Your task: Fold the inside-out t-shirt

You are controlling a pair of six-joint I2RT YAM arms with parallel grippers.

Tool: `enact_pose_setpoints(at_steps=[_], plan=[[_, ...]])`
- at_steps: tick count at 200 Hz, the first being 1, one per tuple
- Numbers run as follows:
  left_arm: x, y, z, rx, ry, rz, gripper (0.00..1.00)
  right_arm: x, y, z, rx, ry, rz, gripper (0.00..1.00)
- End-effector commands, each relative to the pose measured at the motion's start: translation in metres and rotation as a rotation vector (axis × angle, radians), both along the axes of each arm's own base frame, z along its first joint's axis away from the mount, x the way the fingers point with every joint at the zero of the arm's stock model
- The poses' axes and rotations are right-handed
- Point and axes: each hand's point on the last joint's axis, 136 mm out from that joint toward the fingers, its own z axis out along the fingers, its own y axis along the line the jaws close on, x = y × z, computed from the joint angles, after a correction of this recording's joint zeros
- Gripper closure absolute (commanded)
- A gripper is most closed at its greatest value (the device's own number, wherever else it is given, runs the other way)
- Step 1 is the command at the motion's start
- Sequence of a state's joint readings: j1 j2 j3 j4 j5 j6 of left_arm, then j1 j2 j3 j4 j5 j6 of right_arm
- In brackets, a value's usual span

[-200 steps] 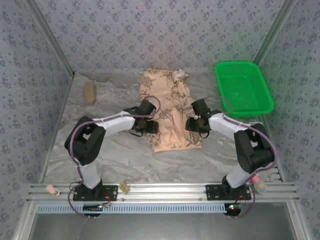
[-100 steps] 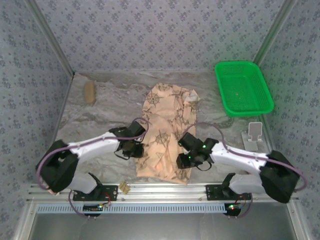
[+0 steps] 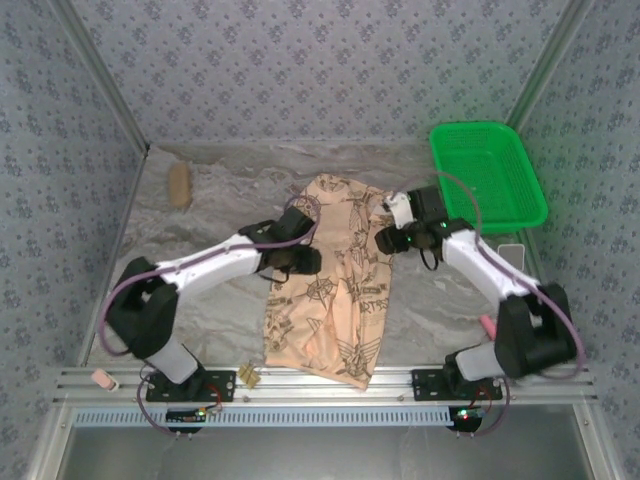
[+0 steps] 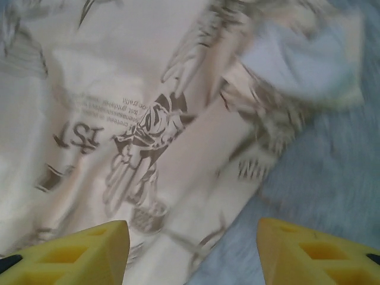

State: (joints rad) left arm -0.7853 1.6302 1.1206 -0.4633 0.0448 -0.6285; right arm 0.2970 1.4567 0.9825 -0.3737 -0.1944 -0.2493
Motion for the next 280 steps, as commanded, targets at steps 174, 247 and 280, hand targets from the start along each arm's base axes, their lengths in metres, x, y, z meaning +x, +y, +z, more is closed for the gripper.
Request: enact_pose_setpoints(at_steps=[174, 247, 280], plan=[[-0.031, 0.110, -0.130, 0.142, 0.214, 0.254, 0.70, 0.175, -0.068, -0.030, -0.136, 0.026, 0.183, 0.73], [-0.036, 0.116, -0.105, 0.101, 0.203, 0.284, 0.69, 0.147, -0.081, -0.002, -0.170, 0.133, -0.324, 0.65], [-0.019, 0.075, -0.044, -0.037, 0.117, 0.137, 0.65, 0.107, -0.071, -0.029, 0.030, 0.310, -0.660, 0.65]])
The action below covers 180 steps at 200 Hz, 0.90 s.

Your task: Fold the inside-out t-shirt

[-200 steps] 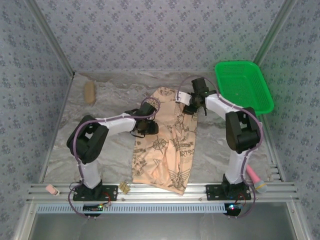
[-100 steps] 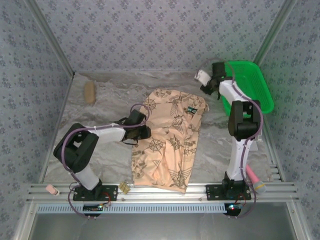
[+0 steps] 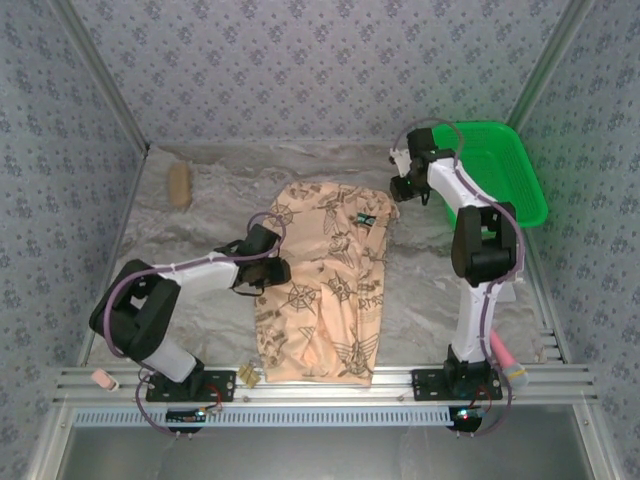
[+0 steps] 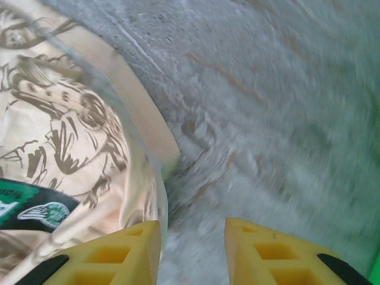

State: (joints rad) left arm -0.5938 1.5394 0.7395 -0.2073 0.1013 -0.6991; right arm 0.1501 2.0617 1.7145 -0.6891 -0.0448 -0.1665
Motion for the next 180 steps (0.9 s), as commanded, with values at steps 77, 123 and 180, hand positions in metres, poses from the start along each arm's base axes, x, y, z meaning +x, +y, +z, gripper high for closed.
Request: enact_pose_setpoints(at_steps=[77, 123, 180], plan=[[0.028, -0.171, 0.112, -0.252, -0.221, -0.458, 0.51, -0.027, 0.035, -0.037, 0.123, 0.059, -0.097, 0.55], [0.067, -0.247, 0.077, -0.322, -0.277, -0.500, 0.50, -0.018, 0.018, -0.052, -0.024, 0.054, -0.149, 0.59], [0.079, -0.261, 0.011, -0.190, -0.215, -0.446, 0.68, -0.013, 0.010, -0.055, 0.003, 0.076, -0.139, 0.87]])
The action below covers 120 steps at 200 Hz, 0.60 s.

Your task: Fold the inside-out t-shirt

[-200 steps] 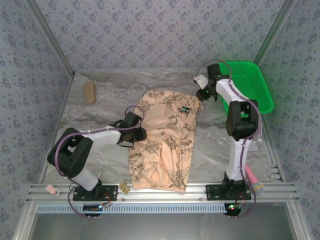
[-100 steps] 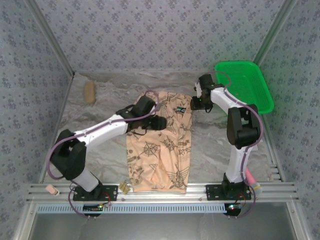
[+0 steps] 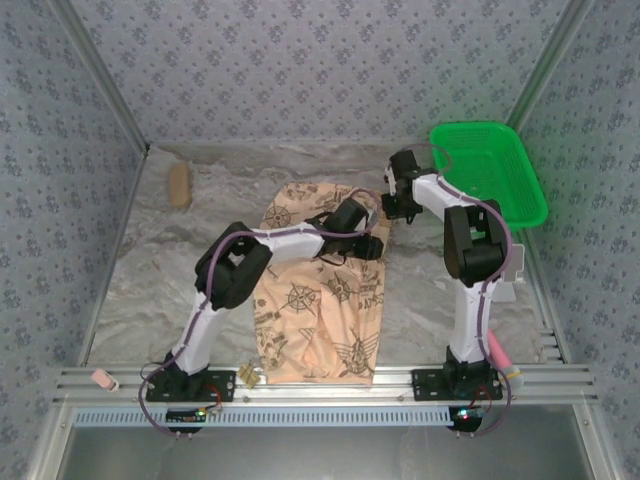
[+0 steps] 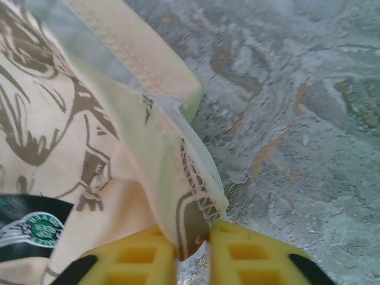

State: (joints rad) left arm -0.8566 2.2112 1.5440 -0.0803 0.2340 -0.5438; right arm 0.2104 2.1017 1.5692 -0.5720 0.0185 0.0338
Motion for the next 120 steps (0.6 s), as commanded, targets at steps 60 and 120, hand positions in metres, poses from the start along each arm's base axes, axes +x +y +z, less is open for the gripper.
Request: enact_pose_setpoints(at_steps=[60, 120], plan=[[0.002, 0.026, -0.010, 0.002, 0.016, 0.097, 1.00, 0.007, -0.011, 0.015, 0.118, 0.031, 0.056, 0.63], [0.003, 0.051, -0.015, -0.082, 0.078, 0.152, 1.00, -0.004, -0.004, 0.014, 0.204, 0.105, 0.035, 0.60]])
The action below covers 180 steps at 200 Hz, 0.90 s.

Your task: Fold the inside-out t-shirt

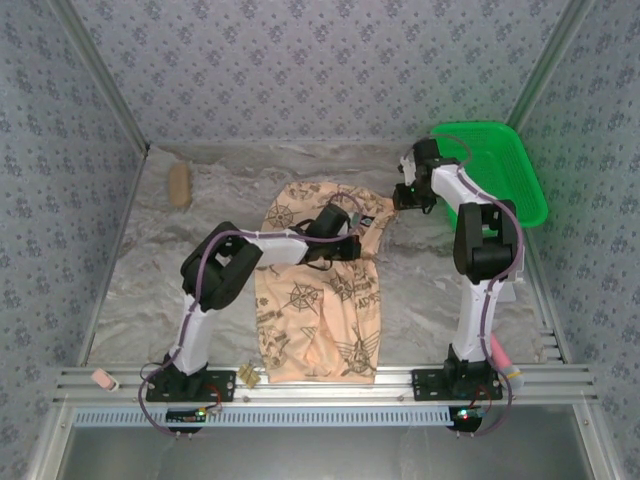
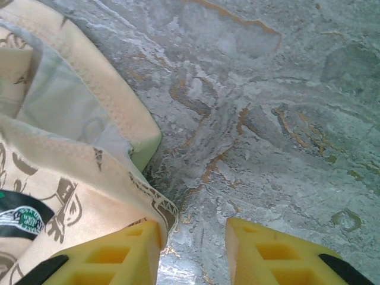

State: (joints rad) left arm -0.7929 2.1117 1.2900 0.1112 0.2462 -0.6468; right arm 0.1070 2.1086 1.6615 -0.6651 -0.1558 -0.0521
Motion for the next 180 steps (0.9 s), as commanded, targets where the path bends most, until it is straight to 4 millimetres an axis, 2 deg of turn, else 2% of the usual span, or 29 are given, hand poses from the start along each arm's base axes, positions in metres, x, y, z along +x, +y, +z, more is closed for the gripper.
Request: enact_pose_setpoints(at_steps=[1, 28, 54, 76, 112, 146, 180], plan=[[0.001, 0.005, -0.002, -0.022, 0.029, 0.023, 1.00, -0.013, 0.015, -0.007, 0.076, 0.087, -0.008, 0.60], [0.001, 0.000, -0.003, -0.034, 0.045, 0.013, 1.00, -0.025, 0.028, -0.011, 0.194, 0.159, -0.118, 0.58], [0.000, -0.001, -0.001, -0.047, 0.039, 0.004, 1.00, -0.029, 0.033, -0.025, 0.218, 0.167, -0.170, 0.59], [-0.002, -0.006, 0.002, -0.068, 0.041, -0.020, 1.00, -0.021, 0.039, -0.027, 0.216, 0.149, -0.173, 0.60], [-0.002, -0.008, 0.006, -0.088, 0.042, -0.025, 1.00, -0.001, 0.032, -0.021, 0.223, 0.095, -0.238, 0.61], [-0.001, -0.013, 0.012, -0.106, 0.035, -0.034, 1.00, 0.002, 0.028, -0.025, 0.224, 0.098, -0.264, 0.61], [0.000, -0.013, 0.015, -0.120, 0.037, -0.036, 1.00, 0.004, 0.021, -0.030, 0.179, 0.082, -0.282, 0.83]])
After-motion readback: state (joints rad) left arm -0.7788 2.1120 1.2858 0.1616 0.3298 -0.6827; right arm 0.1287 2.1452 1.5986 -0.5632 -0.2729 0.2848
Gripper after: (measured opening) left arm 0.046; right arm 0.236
